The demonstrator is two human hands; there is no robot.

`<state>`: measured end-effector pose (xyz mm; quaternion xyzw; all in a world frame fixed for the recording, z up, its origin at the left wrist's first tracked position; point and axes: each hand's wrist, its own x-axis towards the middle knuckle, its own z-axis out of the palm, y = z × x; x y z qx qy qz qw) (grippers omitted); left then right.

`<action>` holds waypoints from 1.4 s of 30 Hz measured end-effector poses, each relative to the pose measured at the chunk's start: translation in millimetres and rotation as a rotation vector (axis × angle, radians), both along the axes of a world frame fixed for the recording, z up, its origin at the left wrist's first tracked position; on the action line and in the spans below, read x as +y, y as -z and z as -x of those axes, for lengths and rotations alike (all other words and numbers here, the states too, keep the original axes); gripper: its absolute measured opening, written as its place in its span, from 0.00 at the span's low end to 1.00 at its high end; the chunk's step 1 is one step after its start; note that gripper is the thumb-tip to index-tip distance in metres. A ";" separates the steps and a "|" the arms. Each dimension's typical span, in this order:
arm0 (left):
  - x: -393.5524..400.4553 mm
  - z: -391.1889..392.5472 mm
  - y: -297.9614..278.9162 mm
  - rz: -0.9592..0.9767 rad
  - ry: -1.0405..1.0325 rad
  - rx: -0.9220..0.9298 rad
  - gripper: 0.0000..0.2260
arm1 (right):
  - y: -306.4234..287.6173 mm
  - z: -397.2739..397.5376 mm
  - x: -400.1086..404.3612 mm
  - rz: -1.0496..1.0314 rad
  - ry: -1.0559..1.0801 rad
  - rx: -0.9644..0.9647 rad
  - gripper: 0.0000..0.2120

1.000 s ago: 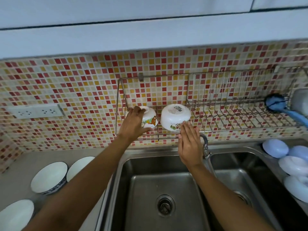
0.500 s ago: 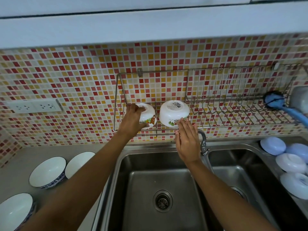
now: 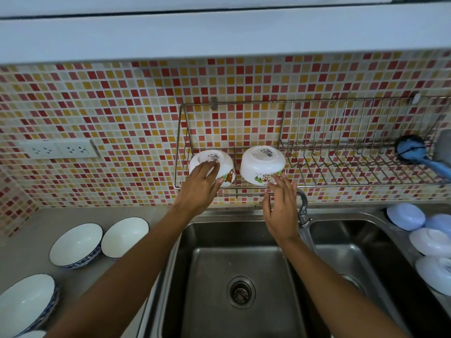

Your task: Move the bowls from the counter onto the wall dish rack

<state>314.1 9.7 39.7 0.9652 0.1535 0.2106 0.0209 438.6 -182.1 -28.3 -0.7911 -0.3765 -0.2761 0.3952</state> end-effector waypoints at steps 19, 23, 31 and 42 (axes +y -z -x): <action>34.4 302.4 90.2 0.443 -0.771 -0.268 0.21 | 77.9 269.9 128.6 0.578 -0.763 0.562 0.22; 40.4 397.8 123.0 0.614 -1.105 -0.335 0.20 | 83.9 346.9 169.2 0.845 -0.882 0.644 0.22; 41.7 489.6 179.3 1.058 -1.342 -0.206 0.25 | 111.4 435.2 221.3 1.055 -0.825 0.842 0.30; 36.2 443.6 187.6 1.431 -1.092 -0.297 0.16 | 124.7 377.2 198.2 0.868 -0.650 0.988 0.19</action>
